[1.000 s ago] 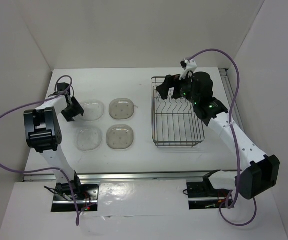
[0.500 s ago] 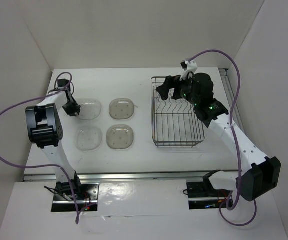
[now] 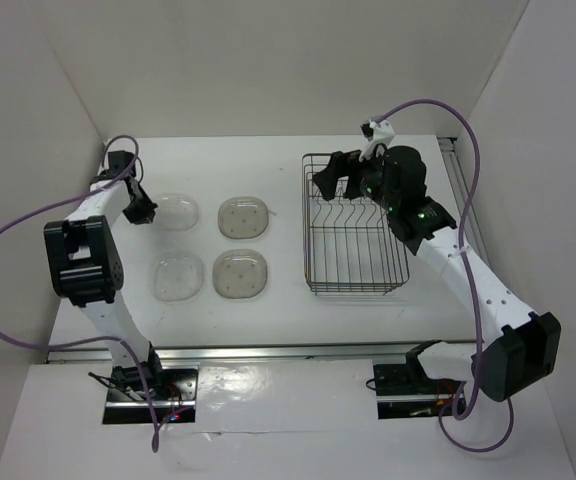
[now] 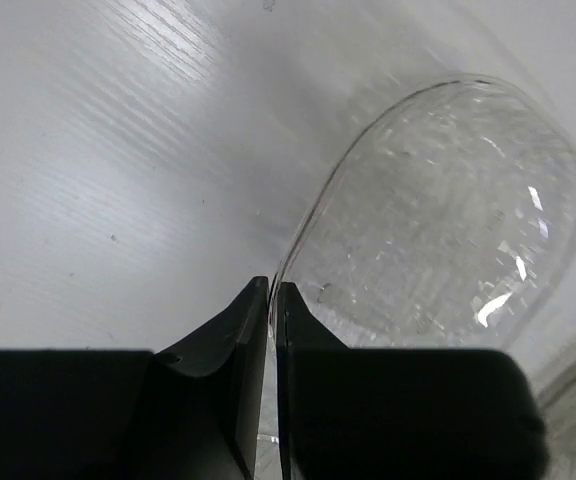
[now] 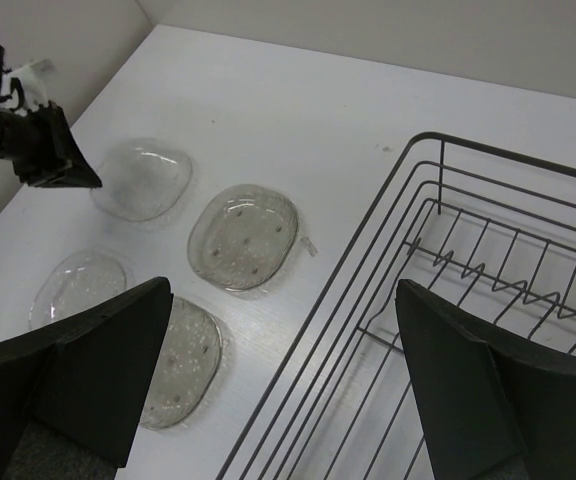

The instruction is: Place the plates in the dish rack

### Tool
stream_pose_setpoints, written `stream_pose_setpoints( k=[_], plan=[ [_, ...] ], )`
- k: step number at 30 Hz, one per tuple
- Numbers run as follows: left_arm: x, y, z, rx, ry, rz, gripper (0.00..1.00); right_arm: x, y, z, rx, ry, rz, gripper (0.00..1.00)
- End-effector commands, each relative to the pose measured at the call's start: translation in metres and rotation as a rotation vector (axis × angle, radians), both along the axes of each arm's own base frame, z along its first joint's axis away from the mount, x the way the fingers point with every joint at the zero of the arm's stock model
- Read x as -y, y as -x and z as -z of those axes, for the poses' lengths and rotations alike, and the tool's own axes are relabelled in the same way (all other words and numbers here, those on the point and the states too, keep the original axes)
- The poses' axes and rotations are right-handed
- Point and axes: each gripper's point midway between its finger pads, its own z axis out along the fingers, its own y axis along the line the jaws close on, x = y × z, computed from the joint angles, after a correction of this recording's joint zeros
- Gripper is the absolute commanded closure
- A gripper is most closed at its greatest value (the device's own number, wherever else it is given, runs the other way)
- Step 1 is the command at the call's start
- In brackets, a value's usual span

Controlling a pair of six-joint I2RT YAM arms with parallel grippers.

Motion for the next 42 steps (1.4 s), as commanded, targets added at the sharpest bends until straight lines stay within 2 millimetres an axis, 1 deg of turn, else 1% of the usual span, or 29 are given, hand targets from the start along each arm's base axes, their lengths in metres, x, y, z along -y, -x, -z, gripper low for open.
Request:
stream_pose_setpoints(
  k=[1,3,4,5,6,8,9,10,11,12,13,14,15,16,18,19,20,21,22,23,24,25,29,32,36,37,38,40,42],
  plan=[
    [-0.006,-0.008,-0.088,0.233,-0.071,0.007,1.0,-0.012,-0.005,-0.006,0.042,-0.023,-0.039,0.0],
    [-0.002,-0.005,-0.12,0.306,-0.081,0.035,1.0,-0.015,-0.006,-0.01,0.047,-0.037,-0.05,0.0],
    [0.001,-0.003,-0.135,0.344,-0.079,0.043,1.0,-0.019,-0.007,-0.005,0.033,-0.034,-0.068,0.0],
    [0.003,0.001,-0.166,0.423,-0.098,0.058,1.0,-0.019,-0.007,-0.005,0.033,-0.034,-0.068,0.0],
    [0.006,0.005,-0.176,0.453,-0.098,0.08,1.0,-0.022,-0.008,-0.002,0.029,-0.035,-0.079,0.0],
    [0.026,0.006,-0.204,0.563,-0.052,0.174,1.0,-0.03,-0.002,-0.009,0.048,-0.056,-0.153,0.0],
    [0.037,0.014,-0.223,0.625,-0.035,0.21,1.0,-0.035,-0.002,-0.009,0.065,-0.066,-0.185,0.0],
    [0.051,0.016,-0.233,0.674,0.001,0.281,1.0,-0.043,0.003,-0.01,0.065,-0.083,-0.239,0.0],
    [0.057,0.018,-0.243,0.714,0.012,0.31,1.0,-0.048,0.002,-0.016,0.094,-0.094,-0.266,0.0],
    [0.068,0.025,-0.254,0.752,0.014,0.365,1.0,-0.053,0.0,-0.011,0.085,-0.103,-0.286,0.0],
    [0.087,0.029,-0.262,0.788,0.061,0.438,1.0,-0.063,0.004,-0.014,0.085,-0.118,-0.328,0.0],
    [0.093,0.032,-0.268,0.813,0.077,0.469,1.0,-0.066,0.003,-0.012,0.09,-0.122,-0.345,0.0],
    [0.106,0.034,-0.273,0.844,0.092,0.527,1.0,-0.077,0.006,-0.025,0.13,-0.15,-0.388,0.0],
    [0.125,0.038,-0.28,0.869,0.126,0.594,1.0,-0.087,0.01,-0.025,0.127,-0.175,-0.431,0.0],
    [0.141,0.042,-0.281,0.872,0.163,0.648,1.0,-0.105,0.018,-0.039,0.169,-0.213,-0.486,0.0],
    [0.152,0.044,-0.281,0.87,0.183,0.668,1.0,-0.113,0.014,-0.042,0.18,-0.204,-0.491,0.0],
    [0.158,0.045,-0.281,0.87,0.19,0.682,1.0,-0.118,0.007,-0.041,0.182,-0.188,-0.451,0.0],
    [0.163,0.046,-0.281,0.869,0.196,0.695,1.0,-0.131,0.012,-0.039,0.18,-0.175,-0.456,0.0],
    [0.172,0.048,-0.277,0.859,0.21,0.715,1.0,-0.138,0.007,-0.031,0.169,-0.163,-0.443,0.0],
    [0.175,0.051,-0.281,0.869,0.21,0.726,1.0,-0.142,0.004,-0.031,0.169,-0.171,-0.433,0.0],
    [0.176,0.052,-0.283,0.882,0.213,0.721,1.0,-0.143,0.0,-0.03,0.164,-0.182,-0.418,0.0],
    [0.181,0.053,-0.283,0.882,0.22,0.734,1.0,-0.147,-0.006,-0.018,0.138,-0.184,-0.417,0.01],
    [0.188,0.055,-0.279,0.871,0.24,0.743,1.0,-0.157,-0.01,-0.019,0.136,-0.207,-0.408,0.05],
    [0.192,0.057,-0.278,0.872,0.264,0.757,1.0,-0.153,-0.017,-0.02,0.147,-0.219,-0.359,0.1],
    [0.198,0.058,-0.281,0.891,0.297,0.776,1.0,-0.152,-0.03,-0.009,0.107,-0.233,-0.313,0.32],
    [0.198,0.058,-0.281,0.891,0.297,0.776,1.0,-0.153,-0.029,-0.012,0.108,-0.249,-0.322,0.48],
    [0.198,0.058,-0.282,0.89,0.305,0.77,1.0,-0.153,-0.029,-0.015,0.111,-0.26,-0.322,0.57],
    [0.198,0.059,-0.278,0.881,0.308,0.768,1.0,-0.155,-0.03,-0.009,0.095,-0.262,-0.321,0.71],
    [0.198,0.058,-0.28,0.89,0.312,0.764,1.0,-0.155,-0.03,-0.012,0.097,-0.273,-0.321,0.8]
  ],
)
